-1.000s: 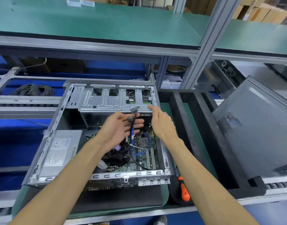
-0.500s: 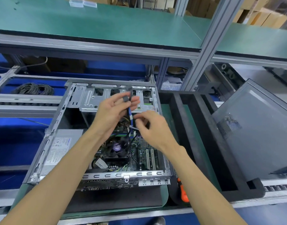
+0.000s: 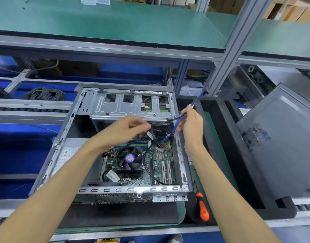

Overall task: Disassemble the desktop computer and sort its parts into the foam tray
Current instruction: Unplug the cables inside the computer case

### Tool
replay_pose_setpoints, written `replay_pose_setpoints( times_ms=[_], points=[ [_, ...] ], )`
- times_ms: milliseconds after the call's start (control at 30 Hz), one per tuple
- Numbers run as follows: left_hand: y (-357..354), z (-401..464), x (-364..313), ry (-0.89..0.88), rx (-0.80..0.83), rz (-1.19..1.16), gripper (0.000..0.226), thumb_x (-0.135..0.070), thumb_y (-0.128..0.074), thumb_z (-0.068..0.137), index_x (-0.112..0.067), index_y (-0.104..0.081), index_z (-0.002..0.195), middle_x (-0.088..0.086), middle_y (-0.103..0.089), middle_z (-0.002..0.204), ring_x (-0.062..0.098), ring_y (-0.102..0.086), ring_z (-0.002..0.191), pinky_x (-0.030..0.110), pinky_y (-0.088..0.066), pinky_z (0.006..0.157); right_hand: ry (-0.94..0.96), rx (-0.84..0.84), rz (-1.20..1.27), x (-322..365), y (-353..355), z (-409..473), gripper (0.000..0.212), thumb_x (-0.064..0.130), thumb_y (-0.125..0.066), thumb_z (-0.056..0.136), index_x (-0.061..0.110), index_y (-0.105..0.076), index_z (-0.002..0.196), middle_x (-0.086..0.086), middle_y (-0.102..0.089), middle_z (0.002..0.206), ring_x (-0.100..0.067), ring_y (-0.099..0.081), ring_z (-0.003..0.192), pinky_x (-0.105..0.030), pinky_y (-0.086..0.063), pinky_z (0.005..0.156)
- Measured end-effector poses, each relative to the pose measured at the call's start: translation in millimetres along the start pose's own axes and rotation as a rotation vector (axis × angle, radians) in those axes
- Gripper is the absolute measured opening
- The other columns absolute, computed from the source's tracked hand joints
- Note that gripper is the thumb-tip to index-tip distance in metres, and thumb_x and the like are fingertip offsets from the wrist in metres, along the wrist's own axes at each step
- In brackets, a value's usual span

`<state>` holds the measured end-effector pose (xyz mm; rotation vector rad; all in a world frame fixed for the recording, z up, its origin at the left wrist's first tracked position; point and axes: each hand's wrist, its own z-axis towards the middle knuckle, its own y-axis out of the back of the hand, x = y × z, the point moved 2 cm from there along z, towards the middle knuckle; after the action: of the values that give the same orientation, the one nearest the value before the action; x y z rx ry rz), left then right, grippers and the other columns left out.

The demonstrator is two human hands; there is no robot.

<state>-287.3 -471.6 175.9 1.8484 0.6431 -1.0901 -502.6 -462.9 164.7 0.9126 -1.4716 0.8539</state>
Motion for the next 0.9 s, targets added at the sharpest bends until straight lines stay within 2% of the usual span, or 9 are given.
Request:
replay_pose_setpoints(
  times_ms=[100, 167, 333, 433, 467, 533, 600, 700, 900],
  points=[
    [-23, -7, 2, 0.003, 0.243, 0.038, 0.042, -0.072, -0.053, 0.085, -0.04, -0.07, 0.107, -0.029, -0.068, 0.111, -0.01, -0.063, 0.101, 0.02, -0.045, 0.09, -0.038, -0.031, 0.039, -6, -1, -1, 0.038, 0.034, -0.038, 0.11, 0.016, -0.054, 0.08, -0.001, -0.047, 0.053, -0.013, -0.041, 0.041, -0.025, -0.036, 0.045],
    [-31, -6, 2, -0.013, 0.294, -0.051, 0.038, -0.062, -0.056, 0.091, -0.031, -0.072, 0.105, -0.02, -0.07, 0.115, -0.002, -0.064, 0.109, 0.028, -0.046, 0.098, -0.021, -0.01, 0.043, -6, -2, 0, 0.038, 0.035, -0.038, 0.109, 0.015, -0.056, 0.083, -0.001, -0.048, 0.054, -0.013, -0.042, 0.041, -0.024, -0.038, 0.044],
    [-40, -3, -5, -0.029, 0.057, -0.254, 0.028, -0.043, -0.057, 0.097, -0.018, -0.065, 0.107, -0.004, -0.075, 0.107, 0.012, -0.068, 0.106, 0.034, -0.053, 0.096, 0.018, 0.022, 0.006, -4, -3, -4, 0.04, 0.034, -0.04, 0.109, 0.01, -0.065, 0.091, -0.001, -0.052, 0.059, -0.013, -0.047, 0.044, -0.026, -0.042, 0.048],
    [-34, -4, -13, -0.049, -0.1, -0.381, 0.024, -0.028, -0.048, 0.104, -0.009, -0.062, 0.106, 0.004, -0.074, 0.077, 0.019, -0.073, 0.086, 0.036, -0.05, 0.092, -0.004, 0.068, 0.029, 0, -5, -7, 0.042, 0.034, -0.038, 0.11, 0.014, -0.071, 0.092, -0.001, -0.055, 0.062, -0.012, -0.045, 0.048, -0.024, -0.038, 0.043],
    [-26, -5, -16, -0.066, -0.131, -0.448, 0.025, -0.026, -0.045, 0.105, -0.007, -0.061, 0.106, 0.003, -0.065, 0.062, 0.022, -0.07, 0.07, 0.035, -0.052, 0.084, -0.029, 0.101, 0.03, 2, -6, -7, 0.046, 0.036, -0.036, 0.11, 0.013, -0.072, 0.094, -0.001, -0.056, 0.061, -0.011, -0.043, 0.047, -0.023, -0.034, 0.041],
    [-5, -5, -23, -0.106, -0.199, -0.547, 0.027, -0.027, -0.042, 0.105, -0.009, -0.061, 0.1, -0.003, -0.04, 0.05, 0.017, -0.045, 0.043, 0.028, -0.047, 0.055, -0.066, 0.182, -0.023, 4, -8, -6, 0.057, 0.041, -0.031, 0.111, 0.006, -0.074, 0.098, -0.003, -0.058, 0.06, -0.008, -0.038, 0.043, -0.02, -0.027, 0.039],
    [16, -3, -27, -0.131, -0.268, -0.597, 0.026, -0.027, -0.043, 0.104, -0.012, -0.061, 0.094, -0.007, -0.026, 0.051, 0.012, -0.022, 0.04, 0.022, -0.026, 0.038, -0.093, 0.257, -0.101, 6, -12, -8, 0.066, 0.048, -0.028, 0.11, 0.001, -0.072, 0.097, 0.0, -0.054, 0.052, -0.007, -0.036, 0.042, -0.018, -0.026, 0.039],
    [32, -2, -25, -0.144, -0.308, -0.606, 0.03, -0.031, -0.04, 0.104, -0.013, -0.059, 0.092, -0.009, -0.021, 0.051, 0.008, -0.015, 0.039, 0.018, -0.014, 0.037, -0.115, 0.367, -0.121, 8, -22, -11, 0.059, 0.049, -0.029, 0.109, 0.011, -0.071, 0.093, 0.007, -0.037, 0.044, -0.008, -0.025, 0.041, -0.019, -0.021, 0.039],
    [48, -13, -8, -0.13, -0.373, -0.478, 0.046, -0.05, -0.045, 0.097, -0.021, -0.07, 0.073, -0.008, -0.023, 0.049, 0.012, -0.016, 0.039, 0.017, -0.017, 0.038, 0.016, 0.449, -0.129, 8, -29, -14, 0.046, 0.036, -0.039, 0.109, 0.018, -0.079, 0.096, 0.002, -0.026, 0.055, -0.01, -0.017, 0.046, -0.02, -0.016, 0.041]
  ],
)
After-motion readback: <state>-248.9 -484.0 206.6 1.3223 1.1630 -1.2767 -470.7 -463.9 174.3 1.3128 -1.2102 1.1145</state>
